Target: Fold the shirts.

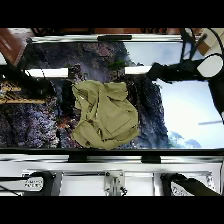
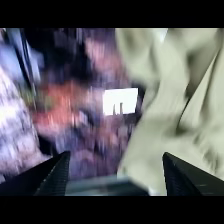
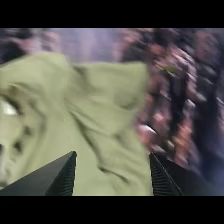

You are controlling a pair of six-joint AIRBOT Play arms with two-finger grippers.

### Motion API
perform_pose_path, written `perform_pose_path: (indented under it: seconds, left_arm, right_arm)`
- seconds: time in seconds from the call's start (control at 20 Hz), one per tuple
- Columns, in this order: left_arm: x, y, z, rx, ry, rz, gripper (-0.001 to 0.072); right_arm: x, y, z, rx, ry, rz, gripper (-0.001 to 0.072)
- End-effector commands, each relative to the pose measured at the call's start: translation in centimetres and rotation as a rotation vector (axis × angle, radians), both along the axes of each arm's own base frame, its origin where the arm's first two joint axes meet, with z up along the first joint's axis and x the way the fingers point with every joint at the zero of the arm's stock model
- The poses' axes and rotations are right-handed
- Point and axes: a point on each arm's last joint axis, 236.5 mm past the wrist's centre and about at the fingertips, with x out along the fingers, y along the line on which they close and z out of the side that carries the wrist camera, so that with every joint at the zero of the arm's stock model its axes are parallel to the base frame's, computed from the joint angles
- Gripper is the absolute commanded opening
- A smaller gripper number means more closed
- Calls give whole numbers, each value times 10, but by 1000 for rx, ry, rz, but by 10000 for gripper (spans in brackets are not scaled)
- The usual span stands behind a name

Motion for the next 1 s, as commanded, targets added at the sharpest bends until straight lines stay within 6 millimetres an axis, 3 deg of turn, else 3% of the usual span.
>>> perform_pose_path:
  seconds: [0.0, 0.1, 0.2, 0.45, 0.65, 0.8, 0.95]
  left_arm:
    - [-71, -18, -46, -72, 136, 7, 720]
    - [-105, -33, -72, -131, 195, 28, 720]
    - [-126, -46, -91, -191, 239, 27, 720]
    - [-139, -63, -123, -229, 277, 77, 720]
    - [-157, -79, -137, -210, 306, 27, 720]
    - [-152, -89, -144, -190, 268, 10, 720]
    - [-131, -97, -149, -180, 179, 46, 720]
  right_arm:
    - [-20, -56, -70, -47, 292, -8, 575]
    - [-28, -46, -105, -23, 413, 62, 575]
    - [-27, -25, -128, 53, 480, 111, 575]
    - [-32, 11, -176, 68, 577, 207, 575]
    - [-43, 32, -199, 48, 625, 290, 575]
    - [-48, 43, -207, 37, 640, 329, 575]
    - [-54, 55, -215, 23, 654, 357, 575]
